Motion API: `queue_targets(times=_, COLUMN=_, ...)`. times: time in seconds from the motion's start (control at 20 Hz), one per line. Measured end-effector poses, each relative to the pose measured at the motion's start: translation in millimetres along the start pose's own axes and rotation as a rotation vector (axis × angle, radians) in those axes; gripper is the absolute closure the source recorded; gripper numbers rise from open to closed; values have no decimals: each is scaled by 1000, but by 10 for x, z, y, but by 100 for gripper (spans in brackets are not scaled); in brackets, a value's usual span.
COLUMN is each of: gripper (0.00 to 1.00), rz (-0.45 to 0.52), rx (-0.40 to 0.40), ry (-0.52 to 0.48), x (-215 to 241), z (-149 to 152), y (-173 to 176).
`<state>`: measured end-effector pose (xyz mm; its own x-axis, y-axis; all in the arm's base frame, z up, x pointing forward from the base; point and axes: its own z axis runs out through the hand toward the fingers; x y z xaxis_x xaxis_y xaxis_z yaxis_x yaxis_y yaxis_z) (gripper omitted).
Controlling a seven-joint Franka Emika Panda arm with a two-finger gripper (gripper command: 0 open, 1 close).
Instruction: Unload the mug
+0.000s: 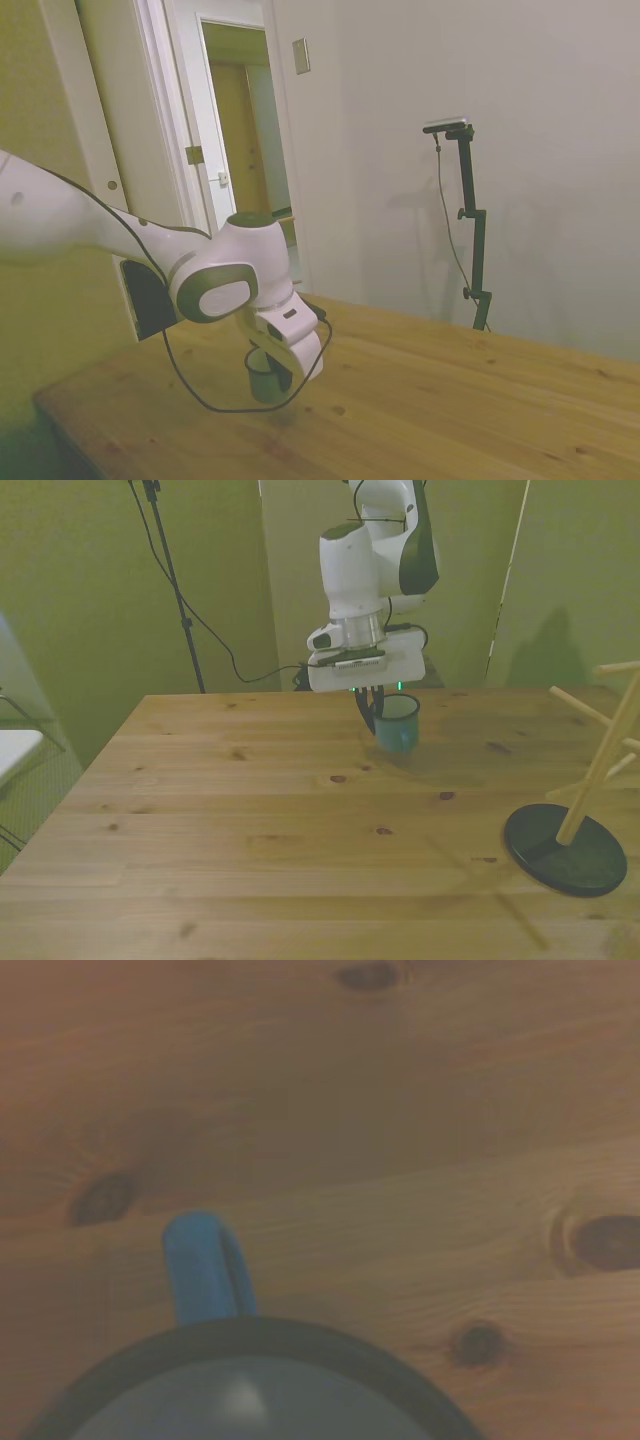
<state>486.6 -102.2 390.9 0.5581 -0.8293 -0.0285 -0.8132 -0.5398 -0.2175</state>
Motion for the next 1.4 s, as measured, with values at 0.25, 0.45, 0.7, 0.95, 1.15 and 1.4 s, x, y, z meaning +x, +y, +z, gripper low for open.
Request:
queue_targets(times=0.25, gripper=100, rz=39, rx=-49, ry=-10, x=154, z=265, y=-101)
queue_targets(times=0.45, gripper=100, rz=58, rx=-53, ry=-3, x=183, z=290, y=-171)
queue_targets(times=0.7, gripper=0, rz=57, rx=-78, ry=1, x=155, z=358, y=-198)
queue_targets(times=0.95, gripper=0, rz=53, rx=-85, ry=4, x=137, z=370, y=-213)
queue_targets(times=1.15, gripper=0, rz=46, rx=-88, ry=0, x=98, z=394, y=-228)
queue_targets(times=1.4, gripper=0, rz=36, rx=-87, ry=-1, x=58, z=390, y=-266)
